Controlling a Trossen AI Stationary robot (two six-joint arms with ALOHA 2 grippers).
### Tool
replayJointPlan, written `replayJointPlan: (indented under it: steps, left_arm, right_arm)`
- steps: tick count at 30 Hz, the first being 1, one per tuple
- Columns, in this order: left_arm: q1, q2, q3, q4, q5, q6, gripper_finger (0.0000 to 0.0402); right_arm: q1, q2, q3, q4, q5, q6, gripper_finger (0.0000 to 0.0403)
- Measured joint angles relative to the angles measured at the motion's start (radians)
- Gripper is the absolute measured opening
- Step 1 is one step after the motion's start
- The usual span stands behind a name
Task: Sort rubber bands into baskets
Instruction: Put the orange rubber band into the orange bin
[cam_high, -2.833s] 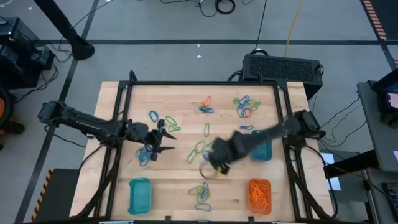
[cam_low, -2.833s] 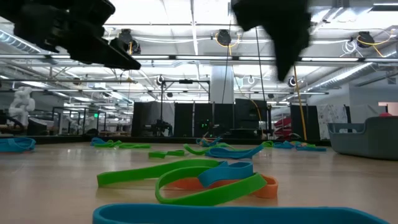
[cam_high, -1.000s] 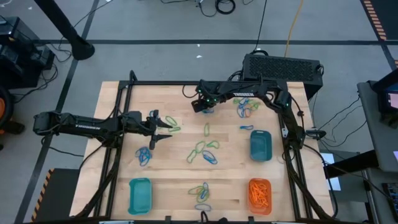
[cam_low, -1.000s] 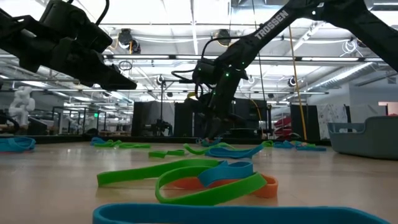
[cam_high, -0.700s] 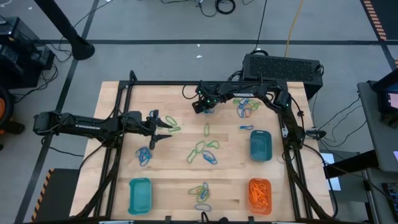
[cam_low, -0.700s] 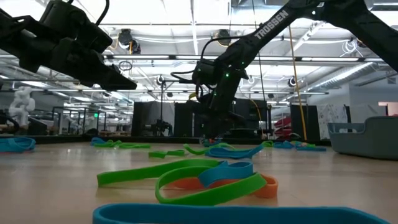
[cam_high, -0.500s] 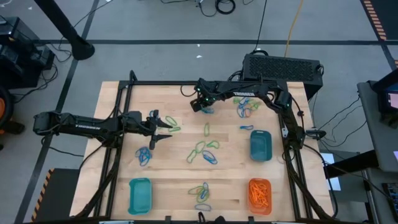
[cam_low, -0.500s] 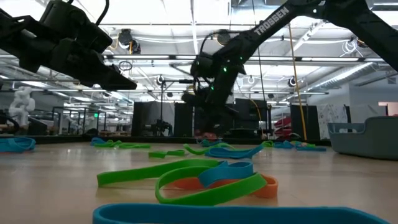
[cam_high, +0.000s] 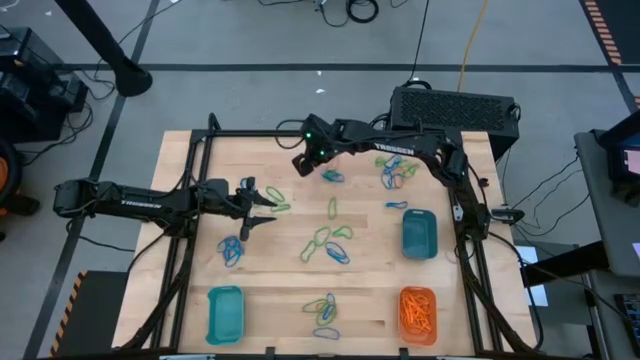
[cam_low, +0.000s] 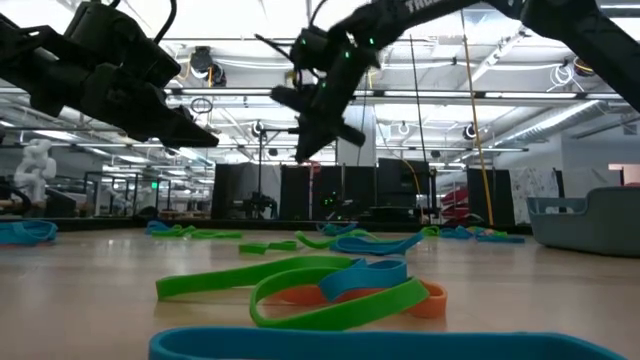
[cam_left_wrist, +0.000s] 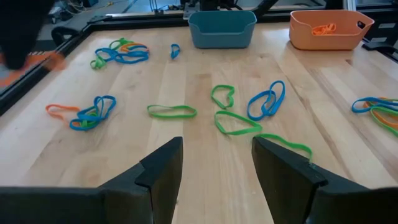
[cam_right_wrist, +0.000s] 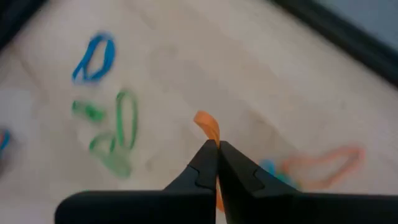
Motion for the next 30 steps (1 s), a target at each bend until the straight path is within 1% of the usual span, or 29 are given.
replayJointPlan:
  steps: [6, 12, 17, 22, 30]
  left_arm:
    - [0.000, 0.000, 0.000, 0.001, 0.000, -0.001, 0.0200]
    - [0.000, 0.000, 0.000, 0.010, 0.016, -0.002, 0.0200]
    - [0.000, 0.000, 0.000, 0.058, 0.050, -0.003, 0.0200]
    - [0.000, 0.000, 0.000, 0.090, 0.065, -0.003, 0.0200]
    - [0.000, 0.000, 0.001, 0.119, 0.065, 0.007, 0.0200]
  right_arm:
    - [0.096, -0.001, 0.117, -0.232, -0.005, 0.023, 0.0000]
    - [0.217, -0.001, 0.143, -0.480, -0.005, 0.111, 0.0000]
    - [0.325, -0.003, 0.144, -0.662, -0.007, 0.210, 0.0000]
    - [0.448, -0.003, 0.144, -0.770, -0.043, 0.342, 0.0000]
    - [0.718, -0.003, 0.126, -0.774, -0.112, 0.480, 0.0000]
